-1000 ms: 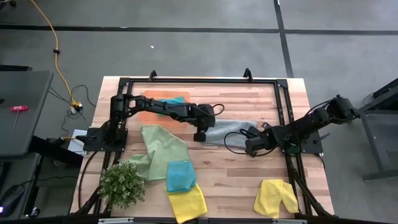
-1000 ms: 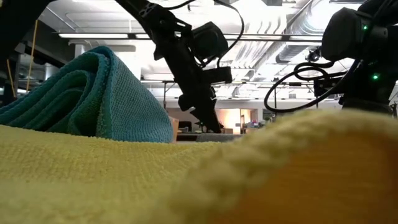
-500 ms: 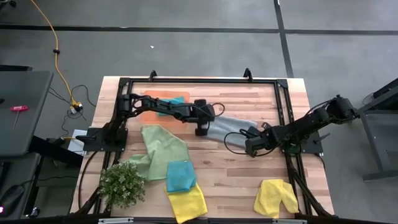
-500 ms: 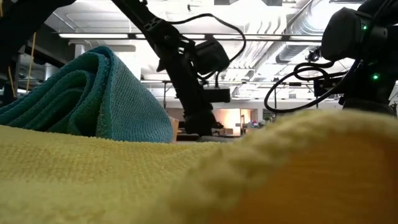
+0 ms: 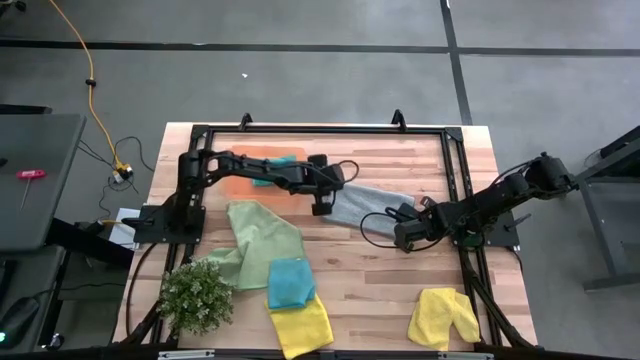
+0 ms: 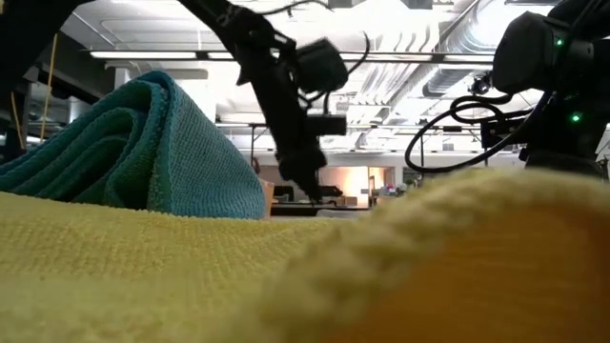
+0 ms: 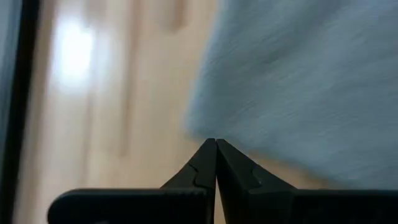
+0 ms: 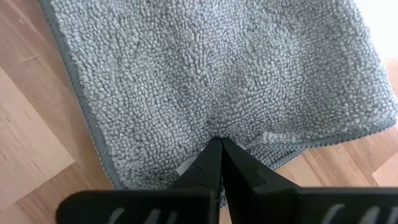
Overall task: Fold microfiber towels
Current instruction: Fold the gray microfiber cloth
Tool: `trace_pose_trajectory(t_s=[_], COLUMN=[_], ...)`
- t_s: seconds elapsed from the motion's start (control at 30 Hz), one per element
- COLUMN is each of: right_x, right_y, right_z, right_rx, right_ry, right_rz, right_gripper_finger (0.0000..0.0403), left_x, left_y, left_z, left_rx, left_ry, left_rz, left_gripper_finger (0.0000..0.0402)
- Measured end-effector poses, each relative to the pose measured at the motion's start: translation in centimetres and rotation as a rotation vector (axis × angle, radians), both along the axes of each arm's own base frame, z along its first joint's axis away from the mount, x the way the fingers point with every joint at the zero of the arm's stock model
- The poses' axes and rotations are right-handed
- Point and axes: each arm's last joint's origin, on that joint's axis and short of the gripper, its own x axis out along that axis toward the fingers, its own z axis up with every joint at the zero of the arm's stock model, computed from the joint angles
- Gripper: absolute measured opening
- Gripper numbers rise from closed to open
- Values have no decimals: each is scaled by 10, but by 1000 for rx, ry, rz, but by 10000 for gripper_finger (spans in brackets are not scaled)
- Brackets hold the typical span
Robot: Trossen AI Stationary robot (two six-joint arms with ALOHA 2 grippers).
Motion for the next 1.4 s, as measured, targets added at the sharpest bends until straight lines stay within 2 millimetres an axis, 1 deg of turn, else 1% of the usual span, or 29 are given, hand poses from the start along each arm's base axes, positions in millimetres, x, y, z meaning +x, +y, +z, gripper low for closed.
trace_pose_trajectory(t_s=[0.07,0.17,0.23,0.3,0.33,0.4,0.47,0.57,0.7,0.8,0.83,1.0,1.1,1.13,1.17,1.23,1.4], right_x=[-1,-6,-3,-4,-7,-11,-17,-28,-33,-35,-34,-33,-33,-34,-34,-32,-27], right_y=[0,-2,-3,-5,-6,-9,-14,-21,-23,-25,-26,-41,-54,-59,-63,-72,-90], right_z=[3,17,30,41,44,50,53,56,59,61,61,59,58,58,57,56,52], right_rx=[-6,-44,-82,-118,-127,-144,-162,-159,-77,-81,-89,-82,-76,-73,-63,-24,43], right_ry=[11,48,-12,-60,-70,-114,-130,-142,-173,-198,-207,-172,-136,-124,-119,-118,-131], right_rz=[11,21,11,4,1,-19,-64,-129,-155,-185,-199,-283,-337,-355,-367,-373,-395], right_gripper_finger=[0,0,1,1,0,1,6,27,72,107,118,171,199,207,213,220,220], left_x=[4,13,16,16,16,13,6,-11,-32,-47,-51,-68,-78,-79,-80,-85,-87], left_y=[-11,-26,-35,-43,-46,-48,-48,-51,-59,-68,-72,-92,-102,-106,-108,-114,-122], left_z=[0,1,-4,-8,-5,7,18,19,26,23,26,57,70,75,79,81,78], left_rx=[-56,-63,-57,-64,-76,-77,-64,-64,-66,-79,-77,-45,-70,-80,-91,-113,-150], left_ry=[-24,-82,-107,-133,-160,-238,-312,-366,-449,-475,-498,-698,-726,-747,-758,-736,-701], left_rz=[-56,-115,-138,-163,-180,-196,-190,-185,-163,-164,-172,-242,-278,-291,-309,-341,-388], left_gripper_finger=[0,0,0,0,0,0,0,0,0,0,0,0,0,0,0,0,0])
